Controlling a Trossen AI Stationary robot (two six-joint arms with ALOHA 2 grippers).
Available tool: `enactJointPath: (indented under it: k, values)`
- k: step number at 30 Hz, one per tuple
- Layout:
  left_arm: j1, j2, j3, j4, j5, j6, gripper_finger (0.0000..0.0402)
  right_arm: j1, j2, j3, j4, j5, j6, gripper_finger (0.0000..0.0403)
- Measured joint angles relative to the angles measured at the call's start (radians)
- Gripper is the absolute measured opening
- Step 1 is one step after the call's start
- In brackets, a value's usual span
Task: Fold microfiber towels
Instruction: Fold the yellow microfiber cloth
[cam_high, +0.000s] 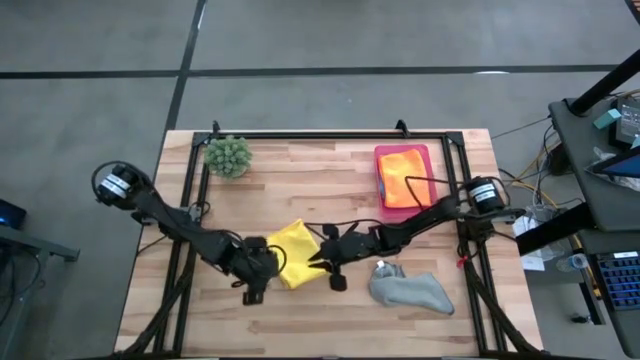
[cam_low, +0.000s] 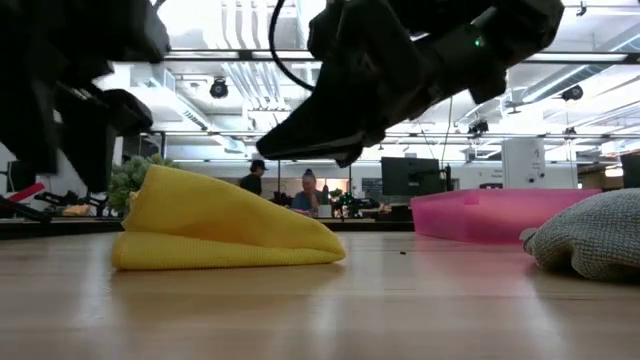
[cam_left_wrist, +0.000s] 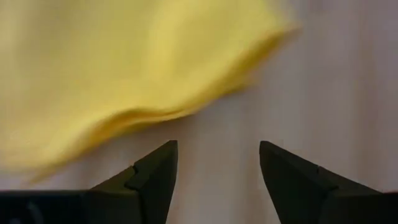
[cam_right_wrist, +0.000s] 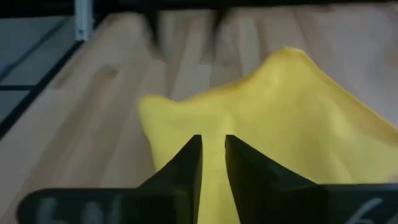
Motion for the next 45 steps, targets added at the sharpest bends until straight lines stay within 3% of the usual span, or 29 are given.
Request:
enactJointPath:
  k: [5,8,16,21,28,33,38,45]
  values:
    - [0.025,-0.033,-0.003,-0.156,-0.197,0.005,0.0208,0.0,0.054,0.058,0.021,-0.052,-0.036,0.0029]
    - [0.05,-0.041,-0.009,-0.17,-0.286,0.029,0.0196,0.0,0.086,0.103,0.022,-0.054,-0.063,0.0015]
    - [0.074,-0.047,-0.033,-0.165,-0.298,0.087,0.0161,0.0,0.142,0.167,0.019,-0.094,-0.133,0.0012]
    - [0.066,-0.047,-0.031,-0.172,-0.301,0.251,0.0181,0.0,0.12,0.165,-0.017,-0.109,-0.152,0.0051]
    - [0.066,-0.045,-0.047,-0.112,-0.327,0.508,0.0233,0.028,0.113,0.209,-0.164,-0.107,-0.205,0.015]
    - [0.066,-0.017,-0.064,-0.078,-0.325,0.547,0.0237,0.047,0.113,0.246,-0.24,-0.101,-0.22,0.0203]
    - [0.066,0.024,-0.065,-0.078,-0.344,0.545,0.0237,0.05,0.118,0.271,-0.272,-0.095,-0.227,0.022]
    - [0.066,0.036,-0.064,-0.084,-0.379,0.543,0.0233,0.051,0.174,0.296,-0.269,-0.103,-0.242,0.0209]
